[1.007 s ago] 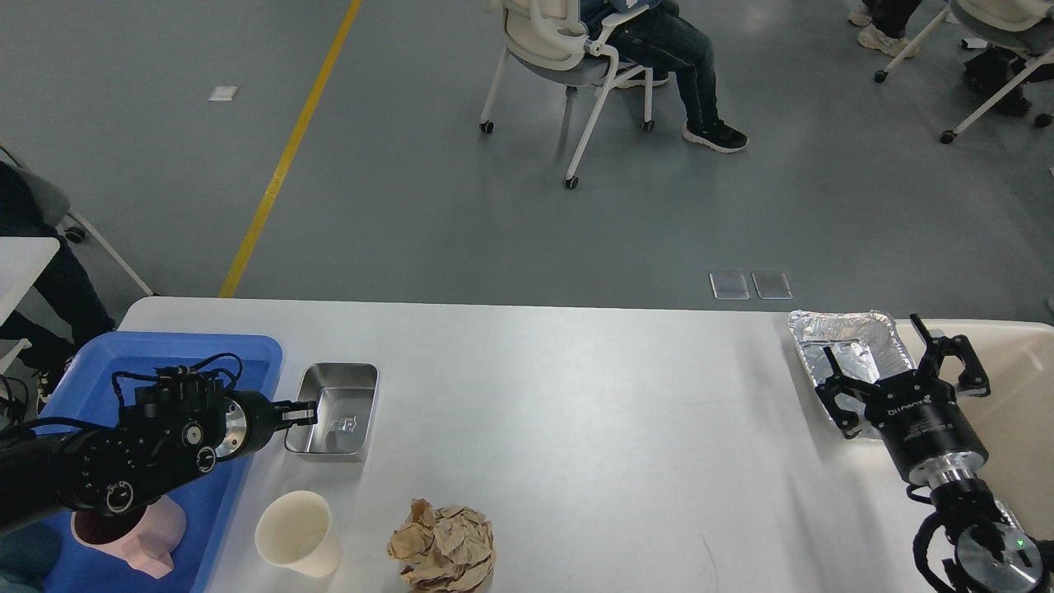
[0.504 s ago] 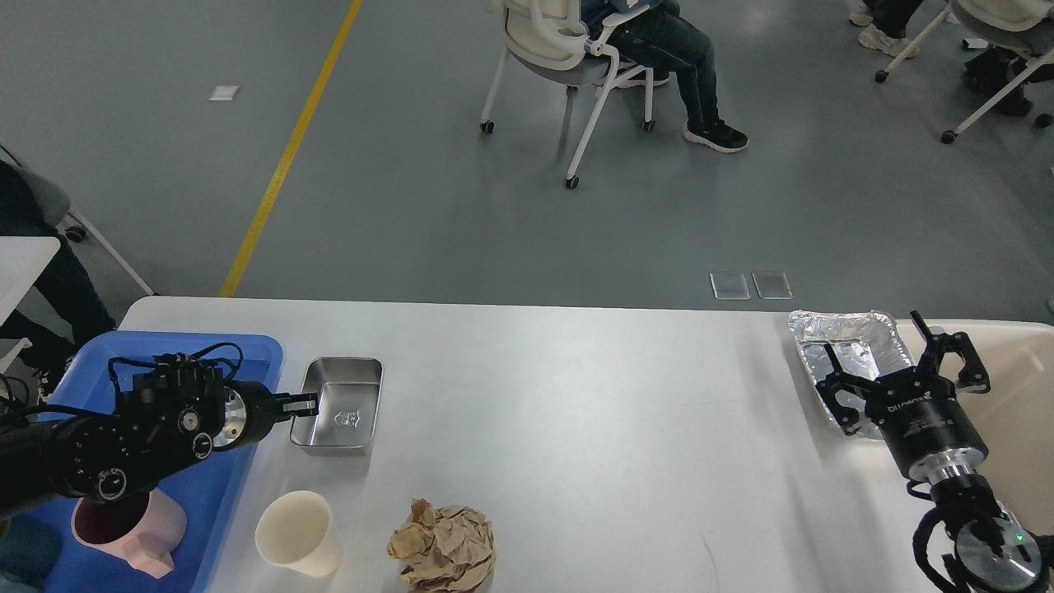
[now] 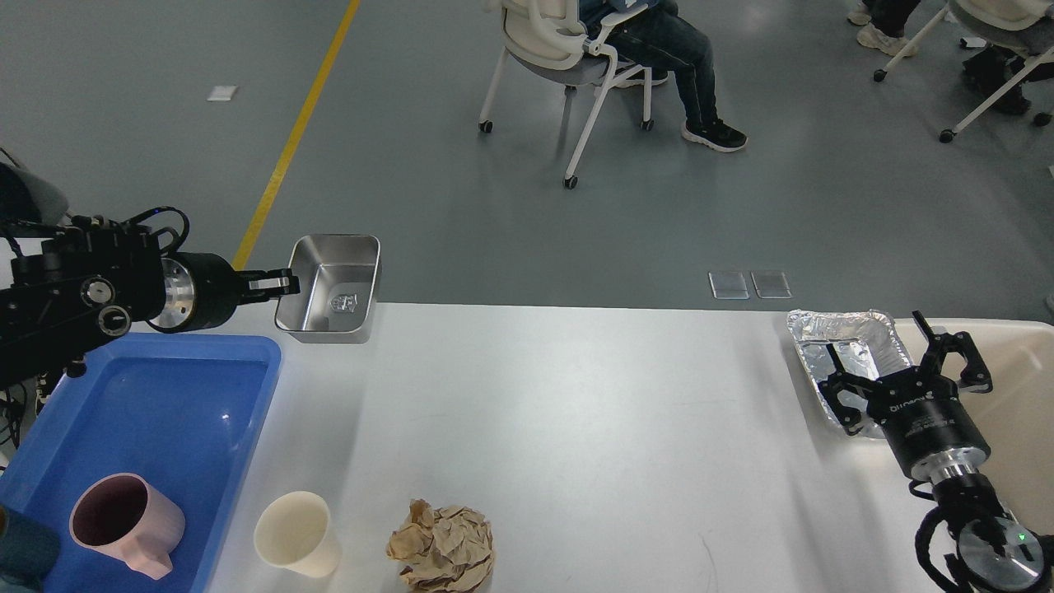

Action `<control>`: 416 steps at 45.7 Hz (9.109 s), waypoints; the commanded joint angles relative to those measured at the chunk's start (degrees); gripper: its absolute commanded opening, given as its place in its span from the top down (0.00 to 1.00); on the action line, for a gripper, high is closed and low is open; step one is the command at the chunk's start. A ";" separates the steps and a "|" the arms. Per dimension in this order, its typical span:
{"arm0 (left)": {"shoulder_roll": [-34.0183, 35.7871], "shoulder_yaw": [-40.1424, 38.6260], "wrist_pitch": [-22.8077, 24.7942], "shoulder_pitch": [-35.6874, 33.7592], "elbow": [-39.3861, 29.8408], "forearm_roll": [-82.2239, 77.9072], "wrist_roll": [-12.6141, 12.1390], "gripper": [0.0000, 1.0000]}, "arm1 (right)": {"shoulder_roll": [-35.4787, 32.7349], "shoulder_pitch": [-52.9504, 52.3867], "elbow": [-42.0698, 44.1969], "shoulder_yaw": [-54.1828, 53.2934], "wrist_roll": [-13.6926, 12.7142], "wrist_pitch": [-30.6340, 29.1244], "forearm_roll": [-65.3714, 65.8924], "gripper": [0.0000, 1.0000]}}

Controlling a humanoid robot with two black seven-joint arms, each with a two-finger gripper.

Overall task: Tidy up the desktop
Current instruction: 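Lift the steel tray with the left gripper and drop it into the blue bin, then withdraw the left gripper and move the right gripper toward the foil tray, then lower the right gripper to the foil tray's edge nearest the robot and grasp, then lift the foil tray with the right gripper and carry it to table center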

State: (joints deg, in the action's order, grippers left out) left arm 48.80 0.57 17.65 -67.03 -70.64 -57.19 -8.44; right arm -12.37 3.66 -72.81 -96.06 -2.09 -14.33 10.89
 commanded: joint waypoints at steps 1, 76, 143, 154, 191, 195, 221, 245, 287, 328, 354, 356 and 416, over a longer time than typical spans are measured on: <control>5.24 -0.04 1.94 -2.40 -2.48 0.24 0.53 0.99 | 0.15 0.03 -0.05 0.09 0.07 0.00 0.01 0.00; -3.98 -1.89 -9.22 24.58 29.94 5.77 3.34 0.17 | 0.07 0.12 0.82 0.88 -0.02 -0.18 0.01 0.00; -37.20 -87.14 -13.43 61.32 -11.01 23.53 7.30 0.03 | -23.91 -15.26 0.13 27.14 -0.37 3.00 3.25 0.00; -38.52 -87.58 -14.93 62.20 -9.96 23.70 7.30 0.03 | -42.10 -22.56 -2.33 44.55 -0.37 1.50 23.09 0.00; -38.69 -86.44 -11.59 63.34 -5.30 23.79 13.80 0.03 | -55.92 -25.72 -5.33 44.30 -0.20 -18.11 43.42 0.00; -38.69 -86.44 -11.68 63.43 -5.04 23.79 13.89 0.03 | -56.62 -28.00 -5.59 44.38 -0.20 -18.10 43.77 0.00; -39.22 -86.53 -11.85 63.34 -2.67 23.88 13.89 0.03 | -64.60 -27.04 -23.33 54.40 -0.11 -4.04 75.94 0.00; -39.31 -86.35 -12.38 62.81 -1.26 23.79 14.06 0.03 | -76.05 -26.95 -26.24 56.42 0.42 -4.39 76.03 0.00; -38.78 -80.90 -12.38 63.69 -1.35 23.97 17.06 0.03 | -46.08 -25.90 -0.41 71.81 -4.94 16.35 22.26 0.00; -38.61 -80.55 -12.64 64.13 -1.35 23.97 13.36 0.03 | -31.05 -33.46 19.54 71.89 -7.05 16.09 -3.16 0.00; -38.34 -80.55 -12.64 64.22 -1.35 23.97 13.36 0.03 | -24.11 -34.25 30.88 71.98 -7.23 14.94 -4.04 0.37; -38.26 -80.55 -12.64 64.22 -1.35 23.97 13.36 0.03 | -23.75 -34.25 31.85 71.98 -7.23 14.51 -4.04 0.43; -38.08 -80.64 -12.64 64.31 -1.35 23.97 13.27 0.03 | -53.00 -44.97 4.62 79.45 -4.68 2.55 8.79 1.00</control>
State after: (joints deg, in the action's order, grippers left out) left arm 10.75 -80.16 5.08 -2.69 -71.98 -33.22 4.92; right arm -58.31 -39.42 -60.32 -16.56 -6.70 -11.44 15.41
